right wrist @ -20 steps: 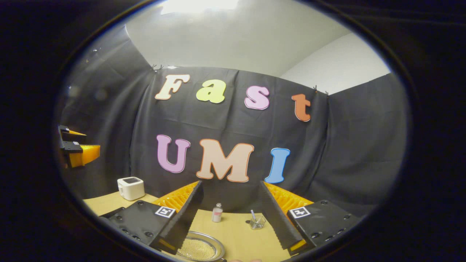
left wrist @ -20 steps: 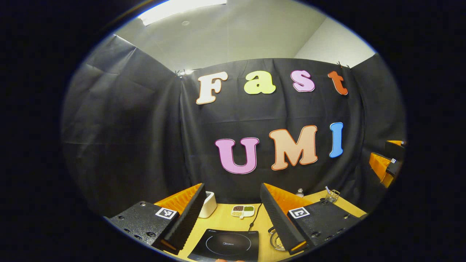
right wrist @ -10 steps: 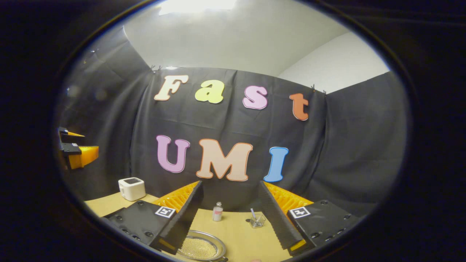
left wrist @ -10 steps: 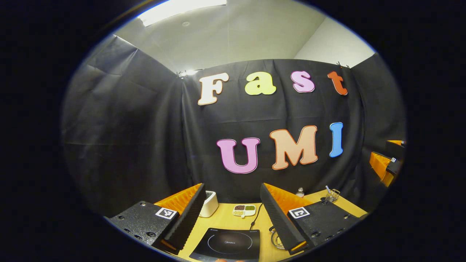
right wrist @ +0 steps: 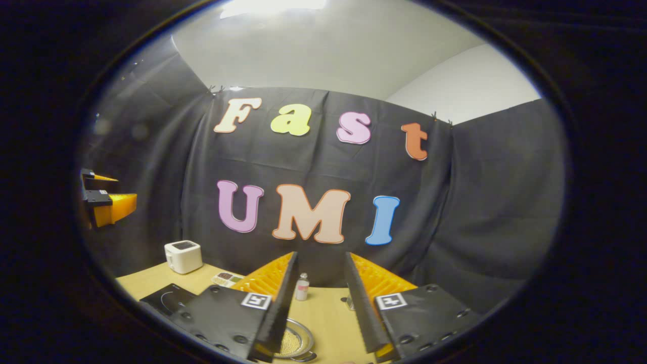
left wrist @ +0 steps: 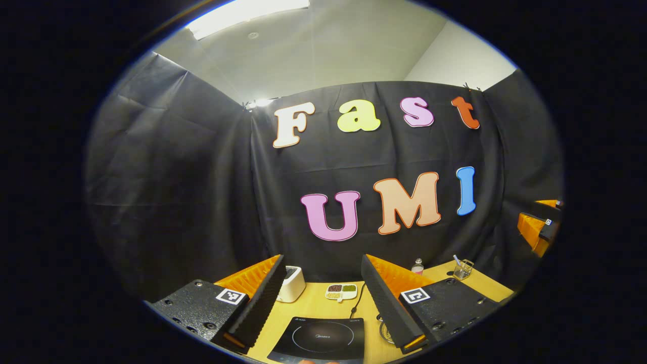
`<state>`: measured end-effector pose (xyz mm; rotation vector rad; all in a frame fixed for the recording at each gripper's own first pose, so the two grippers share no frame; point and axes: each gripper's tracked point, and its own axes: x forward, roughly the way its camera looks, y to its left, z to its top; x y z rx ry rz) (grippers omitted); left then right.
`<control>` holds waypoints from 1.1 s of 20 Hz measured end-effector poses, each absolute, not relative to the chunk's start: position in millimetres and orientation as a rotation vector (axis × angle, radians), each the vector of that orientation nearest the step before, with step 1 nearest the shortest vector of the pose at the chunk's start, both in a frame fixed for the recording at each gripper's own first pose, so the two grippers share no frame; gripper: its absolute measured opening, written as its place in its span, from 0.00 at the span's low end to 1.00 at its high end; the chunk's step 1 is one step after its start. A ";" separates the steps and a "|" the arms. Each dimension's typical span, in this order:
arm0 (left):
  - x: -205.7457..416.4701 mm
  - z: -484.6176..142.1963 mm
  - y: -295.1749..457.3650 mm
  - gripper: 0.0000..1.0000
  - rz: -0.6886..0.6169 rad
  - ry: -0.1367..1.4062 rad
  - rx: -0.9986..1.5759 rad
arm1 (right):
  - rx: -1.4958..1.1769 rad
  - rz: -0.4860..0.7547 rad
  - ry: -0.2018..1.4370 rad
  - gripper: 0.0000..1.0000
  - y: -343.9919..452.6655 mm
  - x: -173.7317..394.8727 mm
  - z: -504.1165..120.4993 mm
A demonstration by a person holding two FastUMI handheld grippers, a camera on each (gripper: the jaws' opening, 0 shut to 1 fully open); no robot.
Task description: First push the handle of the pot to place it horizontally, then grasp the pot with both hands and set it on the induction cooktop.
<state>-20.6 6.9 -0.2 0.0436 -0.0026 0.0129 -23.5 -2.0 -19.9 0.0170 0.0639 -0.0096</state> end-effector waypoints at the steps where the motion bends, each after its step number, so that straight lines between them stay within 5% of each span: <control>1: -19.9 0.6 6.1 0.96 0.011 -0.005 0.046 | 0.023 -0.009 0.075 0.53 -1.7 -24.8 -23.1; 4: -19.9 1.1 5.7 0.96 0.008 -0.008 0.050 | 0.046 -0.012 0.110 0.10 -2.3 -24.5 -33.3; 6: -19.1 0.8 6.5 0.96 0.009 -0.011 0.053 | 0.049 -0.021 0.131 0.16 -2.1 -22.2 -43.1; 8: -18.4 0.8 7.9 0.96 0.014 -0.011 0.056 | 0.056 -0.016 0.134 0.02 -4.6 -27.9 -45.6; 13: -17.8 0.2 10.5 0.96 0.027 -0.012 0.055 | 0.046 0.011 0.216 0.02 1.6 -24.1 -88.9; 22: -17.3 0.1 23.9 0.95 0.071 -0.009 0.062 | 0.070 0.098 0.535 0.02 19.4 -45.8 -237.9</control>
